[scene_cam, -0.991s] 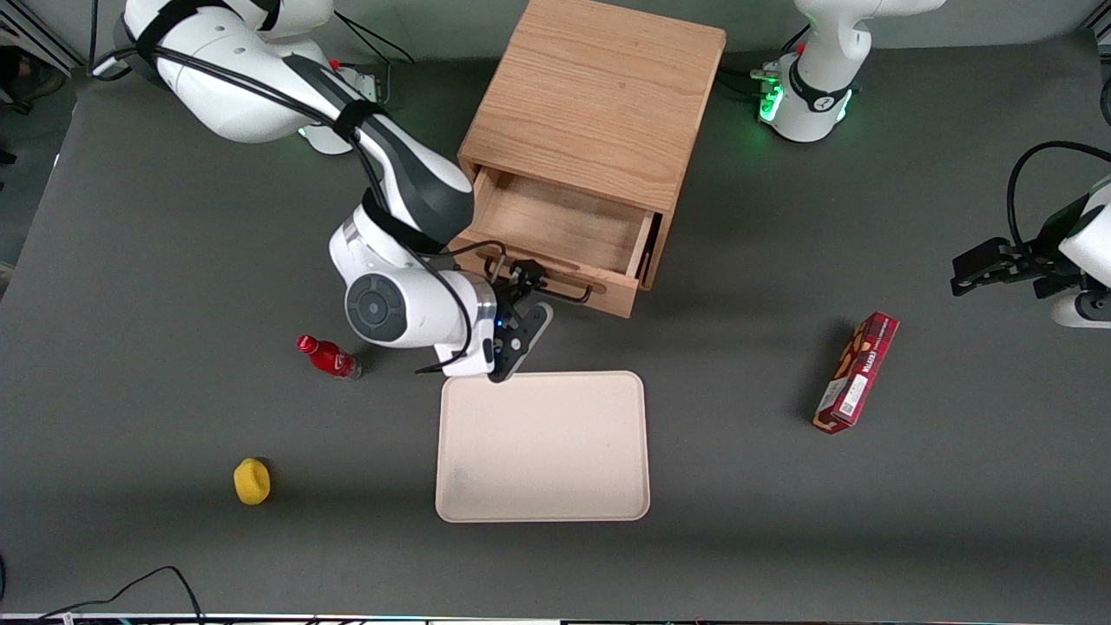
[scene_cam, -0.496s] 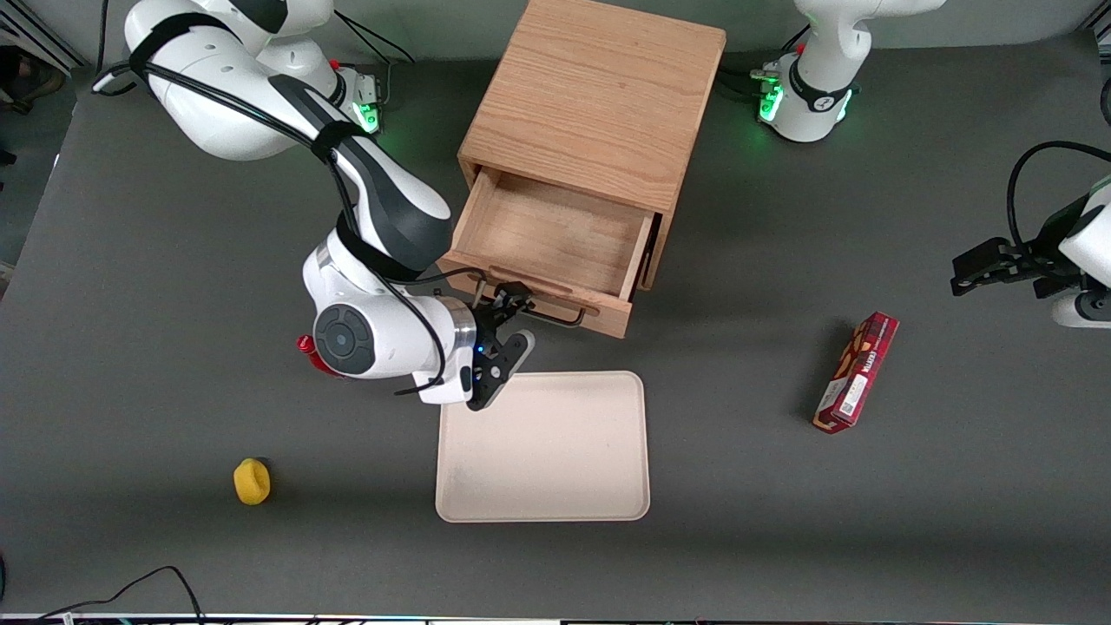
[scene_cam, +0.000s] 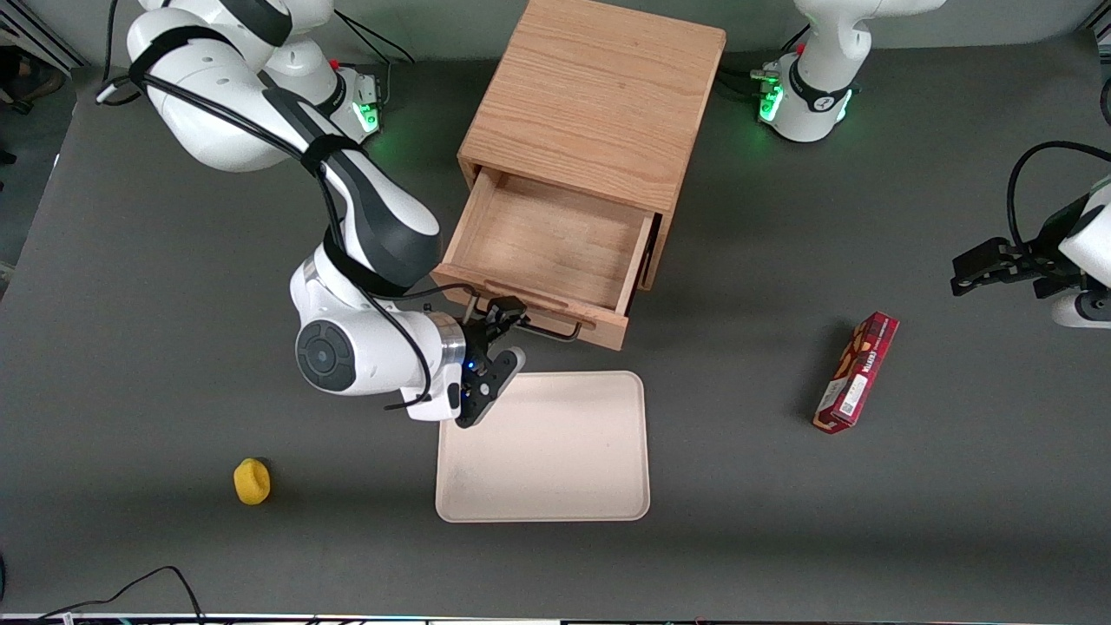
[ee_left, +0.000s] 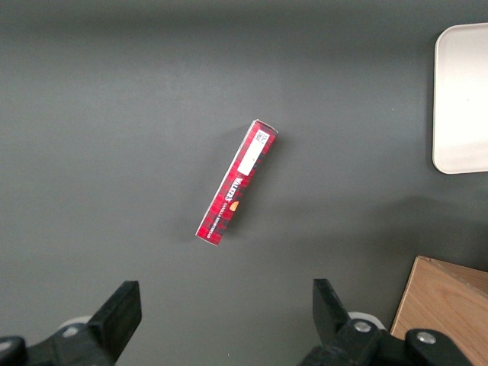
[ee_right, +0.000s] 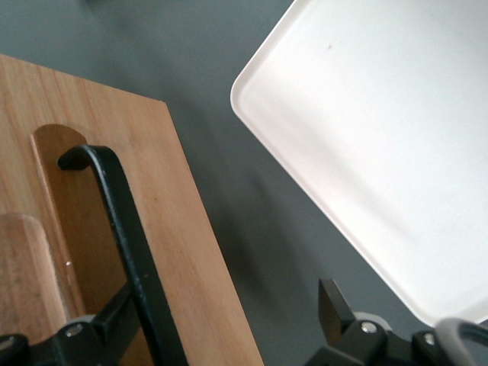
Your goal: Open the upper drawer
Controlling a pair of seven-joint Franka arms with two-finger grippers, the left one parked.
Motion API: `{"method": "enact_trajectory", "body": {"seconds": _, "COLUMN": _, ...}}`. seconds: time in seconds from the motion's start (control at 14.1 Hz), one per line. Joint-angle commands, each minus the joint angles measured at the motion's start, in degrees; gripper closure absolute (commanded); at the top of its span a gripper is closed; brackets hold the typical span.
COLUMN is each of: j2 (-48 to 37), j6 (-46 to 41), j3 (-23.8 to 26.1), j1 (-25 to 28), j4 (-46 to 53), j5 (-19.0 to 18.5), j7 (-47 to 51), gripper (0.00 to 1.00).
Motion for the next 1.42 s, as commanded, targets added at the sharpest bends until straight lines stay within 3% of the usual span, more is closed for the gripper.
{"method": "enact_trajectory", "body": {"seconds": 0.0, "j2": 3.46, "j6": -0.72, "j3": -1.53, "j1": 1.35, "j4": 5.92, "j5": -1.50, "j7": -1.02, "gripper": 0.00}}
{"method": "enact_trajectory", "body": {"seconds": 0.64, "j2": 5.83, "j6": -0.80, "j3": -3.73, "j1": 0.30, "j4": 11.98, "j5": -1.42, "j7": -3.22, "gripper": 0.00}}
{"method": "enact_trajectory", "body": {"seconds": 0.99, "j2": -3.12, "j6": -3.08, "j3": -3.73, "j1": -0.23, "j4": 10.94, "j5": -1.77, "j7": -2.17, "gripper": 0.00}}
{"method": "enact_trajectory", "body": {"seconds": 1.2, "j2": -9.88, "j6": -6.78, "j3": -4.87, "j1": -0.93, "j4": 7.17, "j5": -6.85, "j7": 2.90, "gripper": 0.00}}
{"method": "enact_trajectory", "body": {"seconds": 1.35, "j2": -15.50, "j6": -6.87, "j3": -4.96, "j1": -0.23, "j4": 3.66, "j5": -9.93, "j7": 14.29, "gripper": 0.00}}
